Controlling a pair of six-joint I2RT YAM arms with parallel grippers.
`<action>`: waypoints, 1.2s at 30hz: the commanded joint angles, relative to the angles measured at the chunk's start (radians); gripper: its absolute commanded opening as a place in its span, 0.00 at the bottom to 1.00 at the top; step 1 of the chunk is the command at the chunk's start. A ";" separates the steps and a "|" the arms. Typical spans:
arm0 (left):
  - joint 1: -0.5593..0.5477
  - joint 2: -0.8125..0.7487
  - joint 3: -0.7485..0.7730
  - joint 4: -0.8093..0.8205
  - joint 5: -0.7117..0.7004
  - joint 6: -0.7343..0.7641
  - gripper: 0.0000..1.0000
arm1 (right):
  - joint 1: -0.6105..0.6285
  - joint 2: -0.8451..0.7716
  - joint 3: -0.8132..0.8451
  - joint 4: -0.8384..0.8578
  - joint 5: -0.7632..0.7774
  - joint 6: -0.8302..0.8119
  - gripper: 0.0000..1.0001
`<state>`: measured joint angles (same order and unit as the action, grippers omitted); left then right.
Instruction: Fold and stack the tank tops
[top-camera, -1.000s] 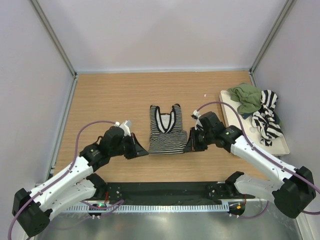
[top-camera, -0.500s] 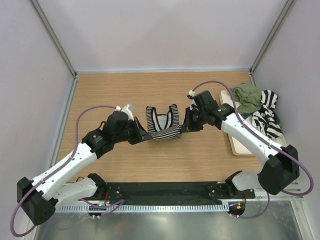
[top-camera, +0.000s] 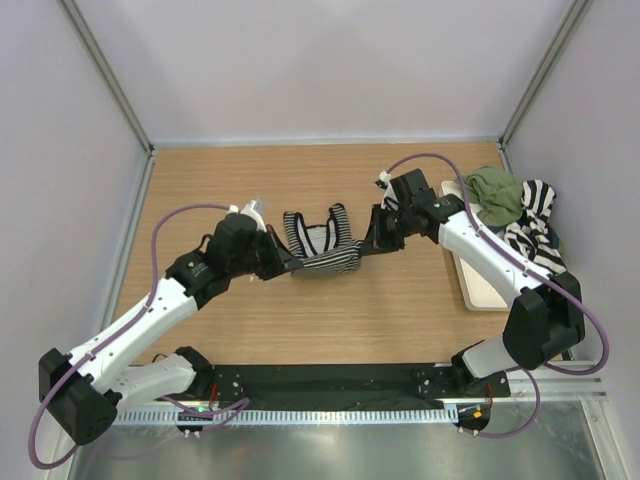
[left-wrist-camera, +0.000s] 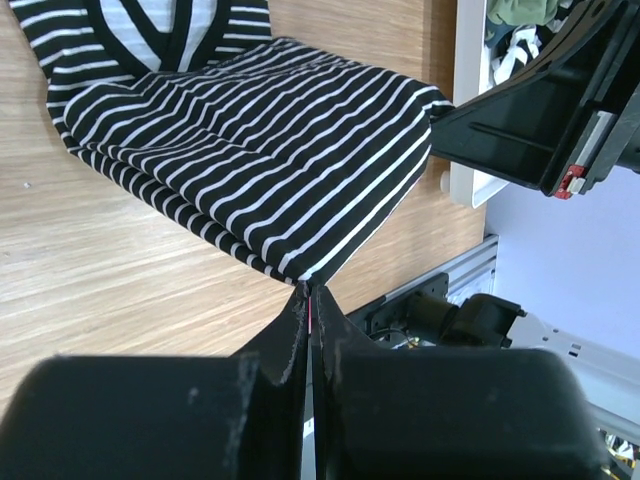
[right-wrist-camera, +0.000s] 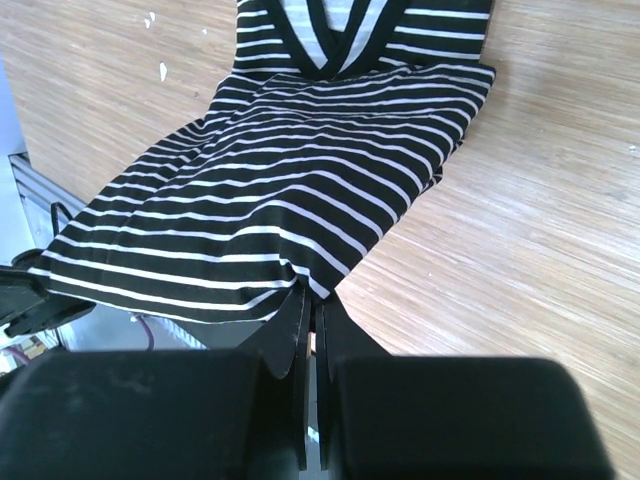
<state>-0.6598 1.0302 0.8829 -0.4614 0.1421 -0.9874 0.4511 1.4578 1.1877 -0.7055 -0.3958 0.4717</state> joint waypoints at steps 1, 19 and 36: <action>0.003 -0.025 -0.019 0.046 0.036 -0.003 0.00 | 0.000 -0.031 0.003 0.028 -0.049 -0.013 0.03; -0.250 -0.231 -0.458 0.170 -0.024 -0.203 0.00 | 0.057 -0.319 -0.577 0.207 -0.011 0.102 0.18; -0.433 -0.076 -0.309 0.139 -0.338 -0.116 0.36 | 0.075 -0.560 -0.812 0.317 0.058 0.280 0.70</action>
<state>-1.1156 0.9085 0.4526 -0.3283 -0.0967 -1.1957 0.5137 0.9375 0.4065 -0.4583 -0.3653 0.6792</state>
